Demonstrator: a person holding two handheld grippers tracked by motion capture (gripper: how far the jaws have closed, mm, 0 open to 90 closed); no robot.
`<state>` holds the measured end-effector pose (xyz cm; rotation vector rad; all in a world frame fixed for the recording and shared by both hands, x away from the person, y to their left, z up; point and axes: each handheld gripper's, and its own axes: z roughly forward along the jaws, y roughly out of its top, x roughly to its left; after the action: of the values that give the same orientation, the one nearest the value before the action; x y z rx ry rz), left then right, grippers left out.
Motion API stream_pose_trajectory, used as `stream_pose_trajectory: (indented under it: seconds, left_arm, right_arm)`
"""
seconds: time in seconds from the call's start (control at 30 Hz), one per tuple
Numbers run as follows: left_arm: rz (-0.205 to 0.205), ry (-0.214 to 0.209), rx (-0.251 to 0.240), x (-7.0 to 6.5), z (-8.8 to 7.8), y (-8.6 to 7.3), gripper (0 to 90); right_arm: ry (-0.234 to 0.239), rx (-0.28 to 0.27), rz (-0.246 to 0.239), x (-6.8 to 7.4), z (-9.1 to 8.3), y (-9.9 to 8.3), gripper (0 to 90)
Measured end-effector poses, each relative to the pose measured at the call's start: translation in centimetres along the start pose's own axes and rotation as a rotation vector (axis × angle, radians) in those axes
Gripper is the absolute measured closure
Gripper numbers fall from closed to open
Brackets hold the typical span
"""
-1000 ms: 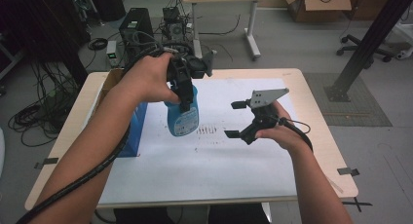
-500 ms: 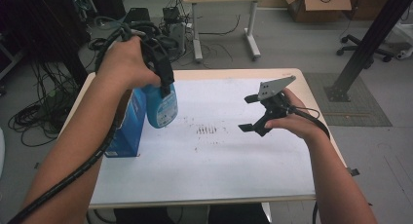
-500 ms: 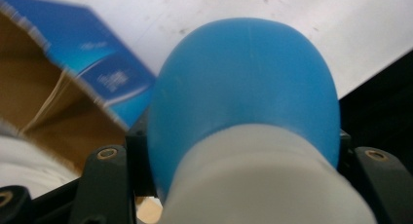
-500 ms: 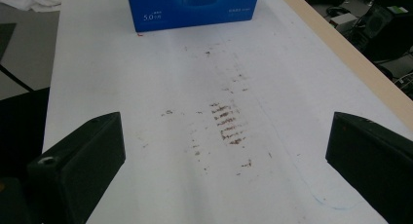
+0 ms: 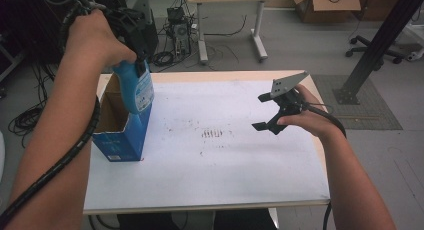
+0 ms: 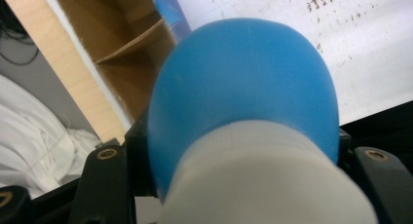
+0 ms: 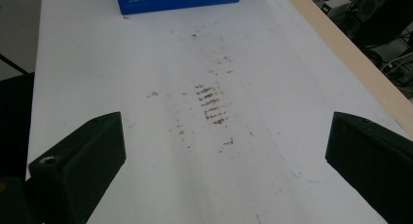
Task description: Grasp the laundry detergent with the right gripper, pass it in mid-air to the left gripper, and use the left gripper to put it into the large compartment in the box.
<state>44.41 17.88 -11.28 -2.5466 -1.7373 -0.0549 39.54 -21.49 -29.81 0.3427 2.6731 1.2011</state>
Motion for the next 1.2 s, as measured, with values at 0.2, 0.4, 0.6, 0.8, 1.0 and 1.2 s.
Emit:
stream_pose_trajectory:
  seconds: [0.2,0.4,0.6,0.8,1.0,1.2]
  left_arm:
    - [-0.079,-0.026,0.008,1.7,-1.0,-0.6,38.8]
    - [-0.171,-0.022,0.03,2.9,-1.7,-1.2,38.7]
    - [-0.227,-0.015,0.029,4.2,-2.3,-2.0,38.7]
    - [-0.302,-0.053,0.025,6.0,-1.6,-2.5,38.7]
    - [-0.324,-0.062,0.031,7.2,-0.5,-2.7,38.7]
    - [-0.331,-0.07,0.04,8.0,1.1,-2.7,38.7]
  right_arm:
    - [0.007,0.049,-0.017,-0.7,-0.5,0.5,1.1]
    - [0.01,0.097,-0.014,-1.6,-0.7,1.1,1.3]
    - [-0.002,0.105,-0.013,-2.3,-1.1,1.5,1.3]
    - [0.002,0.118,-0.013,-2.6,-1.5,1.8,1.4]
    - [0.011,0.159,-0.026,-2.9,-1.8,2.1,1.6]
    - [0.03,0.222,-0.028,-3.3,-2.3,2.6,1.8]
